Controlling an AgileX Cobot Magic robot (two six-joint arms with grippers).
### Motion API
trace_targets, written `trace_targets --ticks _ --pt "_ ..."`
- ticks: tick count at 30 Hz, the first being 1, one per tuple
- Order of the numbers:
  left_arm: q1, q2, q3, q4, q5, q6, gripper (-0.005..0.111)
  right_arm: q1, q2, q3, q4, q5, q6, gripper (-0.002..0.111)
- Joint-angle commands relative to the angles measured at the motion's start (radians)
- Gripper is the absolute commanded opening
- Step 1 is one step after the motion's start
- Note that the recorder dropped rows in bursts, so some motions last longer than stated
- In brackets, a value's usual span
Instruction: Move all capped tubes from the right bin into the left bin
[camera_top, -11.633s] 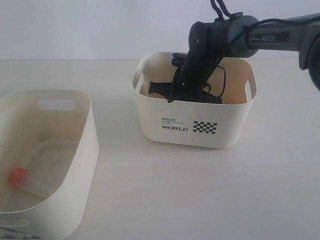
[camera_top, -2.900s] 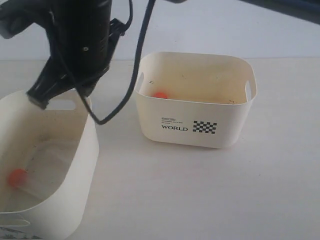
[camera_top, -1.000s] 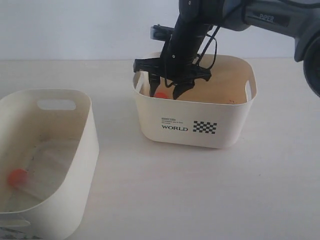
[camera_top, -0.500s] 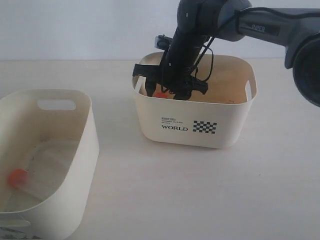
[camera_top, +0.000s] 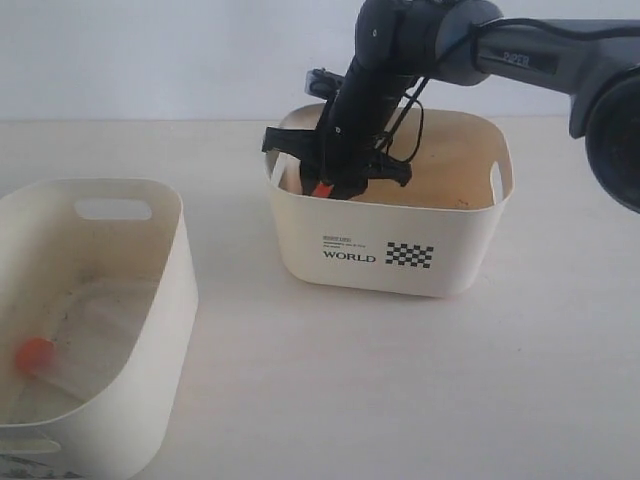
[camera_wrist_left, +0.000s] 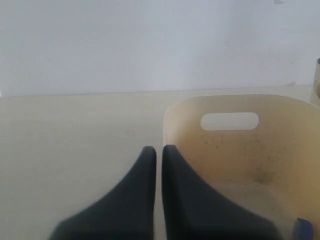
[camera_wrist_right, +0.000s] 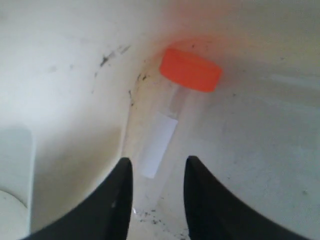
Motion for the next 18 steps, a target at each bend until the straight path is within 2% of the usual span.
trace_targets --ticks 1,2,3,12,18 --pt "0.000 0.000 -0.004 0.002 0.000 -0.010 0.004 -0.002 -0.088 0.005 -0.133 -0.005 -0.032 0.010" --pt "0.000 0.000 -0.004 0.002 0.000 -0.010 0.004 -0.002 -0.105 0.005 -0.163 -0.005 -0.022 0.002" --pt "0.000 0.000 -0.004 0.002 0.000 -0.010 0.004 -0.002 -0.120 0.005 -0.180 0.002 -0.005 0.000" --pt "0.000 0.000 -0.004 0.002 0.000 -0.010 0.004 -0.011 -0.175 0.005 -0.179 0.082 -0.001 0.000" --pt "0.000 0.000 -0.004 0.002 0.000 -0.010 0.004 -0.112 -0.201 0.090 -0.068 0.095 -0.052 0.000"
